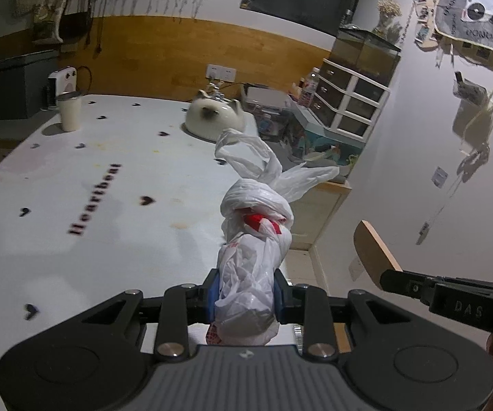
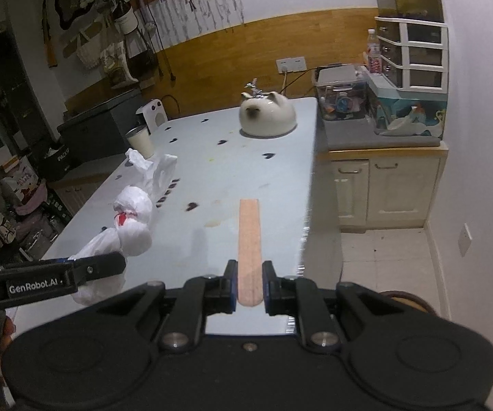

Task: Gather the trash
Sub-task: 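Carry the white bag and wooden stick with both grippers over the tan bin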

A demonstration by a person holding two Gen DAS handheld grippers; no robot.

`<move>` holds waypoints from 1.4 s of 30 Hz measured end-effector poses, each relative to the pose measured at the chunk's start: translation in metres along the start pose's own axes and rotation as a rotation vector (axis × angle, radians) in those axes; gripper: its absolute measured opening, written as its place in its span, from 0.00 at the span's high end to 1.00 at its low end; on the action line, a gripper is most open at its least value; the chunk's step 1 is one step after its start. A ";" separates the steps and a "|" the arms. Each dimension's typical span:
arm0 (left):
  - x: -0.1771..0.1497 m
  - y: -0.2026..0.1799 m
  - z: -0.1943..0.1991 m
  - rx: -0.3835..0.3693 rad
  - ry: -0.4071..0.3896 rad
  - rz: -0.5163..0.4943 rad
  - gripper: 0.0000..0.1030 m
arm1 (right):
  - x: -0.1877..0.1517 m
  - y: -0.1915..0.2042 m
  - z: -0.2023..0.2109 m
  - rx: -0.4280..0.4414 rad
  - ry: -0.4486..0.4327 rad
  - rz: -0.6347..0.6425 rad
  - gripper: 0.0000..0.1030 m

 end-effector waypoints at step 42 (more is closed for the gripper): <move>-0.085 -0.145 -0.357 -0.090 0.567 -0.009 0.69 | -0.155 -0.303 -0.261 0.010 0.628 -0.410 0.85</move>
Point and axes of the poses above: each gripper's, at about its wrist camera, not at the fingertips, and z roughly against the way its jaws point, y to its left, x to its top, the point moved 10 cm from there along -z, roughly the way its jaws point, and after that the axes turned 14 degrees about y, right-handed, at the moved point
